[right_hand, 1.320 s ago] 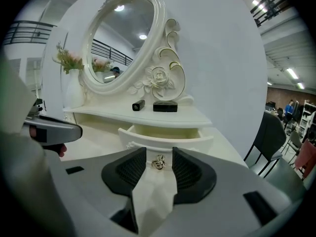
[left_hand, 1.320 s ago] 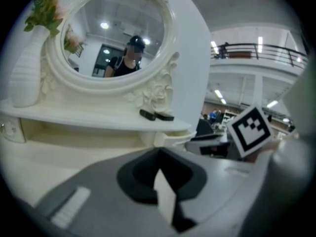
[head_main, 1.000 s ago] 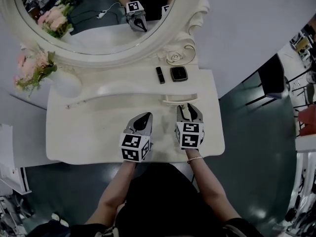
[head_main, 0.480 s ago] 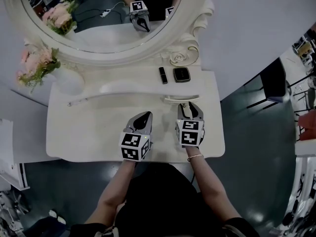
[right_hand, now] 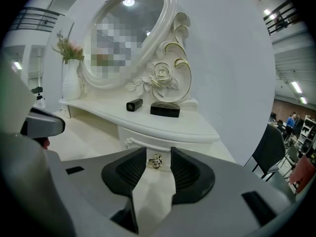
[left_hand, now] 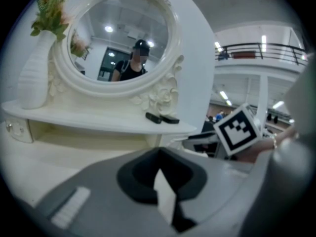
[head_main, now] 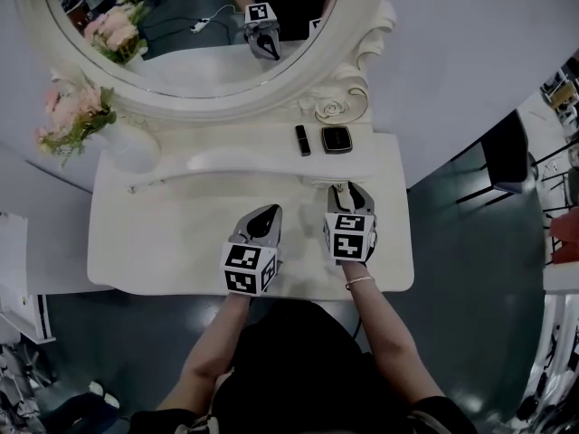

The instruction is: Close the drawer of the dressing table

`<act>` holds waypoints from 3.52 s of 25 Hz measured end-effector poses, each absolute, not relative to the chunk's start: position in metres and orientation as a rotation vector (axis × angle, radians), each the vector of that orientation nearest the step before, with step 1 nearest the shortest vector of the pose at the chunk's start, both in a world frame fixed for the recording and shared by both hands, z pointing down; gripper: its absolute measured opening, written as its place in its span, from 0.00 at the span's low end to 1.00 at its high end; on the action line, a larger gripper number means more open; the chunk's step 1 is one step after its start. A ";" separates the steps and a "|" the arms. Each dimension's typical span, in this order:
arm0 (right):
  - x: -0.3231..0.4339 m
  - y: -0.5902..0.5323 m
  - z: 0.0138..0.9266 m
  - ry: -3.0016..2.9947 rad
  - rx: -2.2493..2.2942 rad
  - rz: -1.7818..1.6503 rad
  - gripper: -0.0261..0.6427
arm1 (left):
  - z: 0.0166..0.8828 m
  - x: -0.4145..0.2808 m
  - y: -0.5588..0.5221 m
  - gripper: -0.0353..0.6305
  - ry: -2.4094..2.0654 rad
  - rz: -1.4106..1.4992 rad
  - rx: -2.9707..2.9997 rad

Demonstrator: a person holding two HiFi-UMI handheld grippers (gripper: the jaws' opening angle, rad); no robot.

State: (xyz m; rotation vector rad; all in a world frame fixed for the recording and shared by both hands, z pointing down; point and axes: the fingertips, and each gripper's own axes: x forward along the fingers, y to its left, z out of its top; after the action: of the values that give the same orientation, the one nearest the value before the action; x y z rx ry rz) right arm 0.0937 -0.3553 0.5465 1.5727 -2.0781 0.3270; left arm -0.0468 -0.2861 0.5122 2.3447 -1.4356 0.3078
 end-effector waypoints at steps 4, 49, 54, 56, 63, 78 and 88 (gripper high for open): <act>0.091 -0.362 0.546 -2.091 1.565 0.325 0.25 | 0.510 -0.048 -0.287 0.06 -1.451 0.302 2.343; 0.086 -0.311 0.509 -2.251 1.547 0.316 0.16 | 0.498 -0.042 -0.275 0.06 -1.457 0.288 2.384; 0.083 -0.294 0.495 -2.292 1.557 0.317 0.10 | 0.496 -0.039 -0.272 0.06 -1.444 0.284 2.400; 0.082 -0.287 0.490 -2.309 1.559 0.317 0.09 | 0.494 -0.039 -0.271 0.06 -1.443 0.280 2.406; 0.077 -0.265 0.479 -2.349 1.570 0.331 0.07 | 0.491 -0.042 -0.265 0.06 -1.437 0.278 2.419; 0.087 -0.230 0.482 -2.327 1.614 0.391 0.05 | 0.486 -0.049 -0.252 0.06 -1.432 0.274 2.444; 0.081 -0.220 0.480 -2.345 1.589 0.374 0.04 | 0.482 -0.055 -0.246 0.06 -1.441 0.267 2.451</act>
State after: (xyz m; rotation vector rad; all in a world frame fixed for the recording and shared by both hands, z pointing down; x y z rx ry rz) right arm 0.0809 -0.2198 0.4799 1.5892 -2.3446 0.3736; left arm -0.0547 -0.2456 0.4818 2.4505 -1.4410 0.2667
